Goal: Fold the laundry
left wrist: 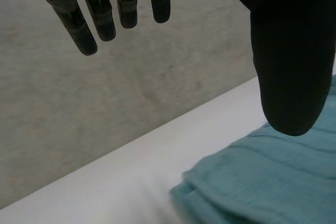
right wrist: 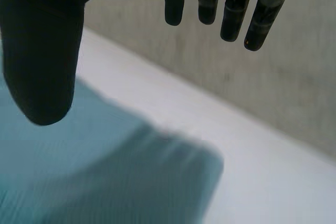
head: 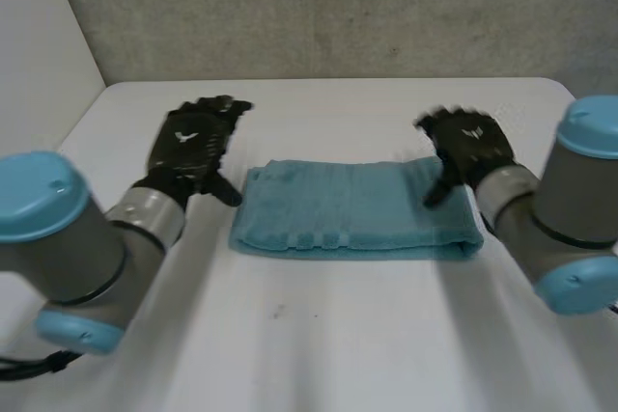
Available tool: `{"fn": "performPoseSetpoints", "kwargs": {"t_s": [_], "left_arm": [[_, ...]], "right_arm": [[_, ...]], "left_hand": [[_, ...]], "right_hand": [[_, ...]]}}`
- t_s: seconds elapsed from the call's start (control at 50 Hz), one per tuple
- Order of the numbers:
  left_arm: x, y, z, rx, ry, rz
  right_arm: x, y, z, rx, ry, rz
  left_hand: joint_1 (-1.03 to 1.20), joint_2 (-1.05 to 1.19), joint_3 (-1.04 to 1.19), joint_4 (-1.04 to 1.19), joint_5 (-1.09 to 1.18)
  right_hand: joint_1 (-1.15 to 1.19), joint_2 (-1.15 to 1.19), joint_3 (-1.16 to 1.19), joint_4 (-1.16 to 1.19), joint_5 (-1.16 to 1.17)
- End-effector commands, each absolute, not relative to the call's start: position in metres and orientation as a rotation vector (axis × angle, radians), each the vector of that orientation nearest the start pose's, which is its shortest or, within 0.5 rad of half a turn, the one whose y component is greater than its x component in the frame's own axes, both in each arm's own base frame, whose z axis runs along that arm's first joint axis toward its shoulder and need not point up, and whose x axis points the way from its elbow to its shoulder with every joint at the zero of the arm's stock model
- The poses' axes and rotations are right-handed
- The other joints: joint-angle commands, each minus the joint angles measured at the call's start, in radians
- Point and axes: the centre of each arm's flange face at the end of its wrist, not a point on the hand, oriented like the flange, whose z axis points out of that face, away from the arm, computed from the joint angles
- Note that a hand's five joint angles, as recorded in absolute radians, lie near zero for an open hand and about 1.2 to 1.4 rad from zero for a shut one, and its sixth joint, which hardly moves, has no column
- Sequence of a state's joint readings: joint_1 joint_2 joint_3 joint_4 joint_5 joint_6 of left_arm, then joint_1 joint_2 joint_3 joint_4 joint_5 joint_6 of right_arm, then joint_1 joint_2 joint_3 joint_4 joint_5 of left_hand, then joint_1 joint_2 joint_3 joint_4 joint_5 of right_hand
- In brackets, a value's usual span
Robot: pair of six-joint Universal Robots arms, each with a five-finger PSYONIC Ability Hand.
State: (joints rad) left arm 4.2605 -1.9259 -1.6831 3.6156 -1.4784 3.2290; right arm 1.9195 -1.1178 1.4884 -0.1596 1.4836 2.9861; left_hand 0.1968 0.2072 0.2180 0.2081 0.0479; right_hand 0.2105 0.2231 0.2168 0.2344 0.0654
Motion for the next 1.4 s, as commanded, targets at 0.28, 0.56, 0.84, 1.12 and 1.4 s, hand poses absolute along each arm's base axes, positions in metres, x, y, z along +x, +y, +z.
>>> {"fn": "performPoseSetpoints", "kwargs": {"t_s": [0.28,0.56,0.84,1.12,1.4], "left_arm": [[-0.309,-0.276,0.187,0.862,2.573,-2.152],[-0.255,-0.286,0.210,0.571,2.479,-2.131],[-0.268,-0.303,0.219,0.579,2.447,-2.204],[-0.332,-0.294,0.188,0.779,2.632,-2.198],[-0.317,-0.292,0.146,0.756,2.734,-1.894]], "right_arm": [[0.208,-0.332,0.135,-0.723,2.389,-1.789],[0.387,-0.255,0.194,-1.151,1.712,-1.860],[0.425,-0.226,0.177,-1.129,1.749,-1.762],[0.363,-0.293,0.191,-0.620,2.017,-1.558],[0.353,-0.311,0.142,-0.645,2.268,-1.318]], "left_hand": [[-0.007,-0.017,-0.028,-0.018,-0.032],[-0.021,-0.032,-0.043,-0.033,-0.047],[-0.013,-0.023,-0.034,-0.024,-0.038],[0.005,-0.005,-0.016,-0.006,-0.021],[0.008,-0.002,-0.013,-0.003,-0.018]], "right_hand": [[1.186,1.173,1.180,1.162,1.156],[1.186,1.173,1.180,1.162,1.156],[-0.036,-0.049,-0.042,-0.060,-0.065],[-0.036,-0.049,-0.042,-0.060,-0.065],[-0.036,-0.049,-0.042,-0.060,-0.065]]}}
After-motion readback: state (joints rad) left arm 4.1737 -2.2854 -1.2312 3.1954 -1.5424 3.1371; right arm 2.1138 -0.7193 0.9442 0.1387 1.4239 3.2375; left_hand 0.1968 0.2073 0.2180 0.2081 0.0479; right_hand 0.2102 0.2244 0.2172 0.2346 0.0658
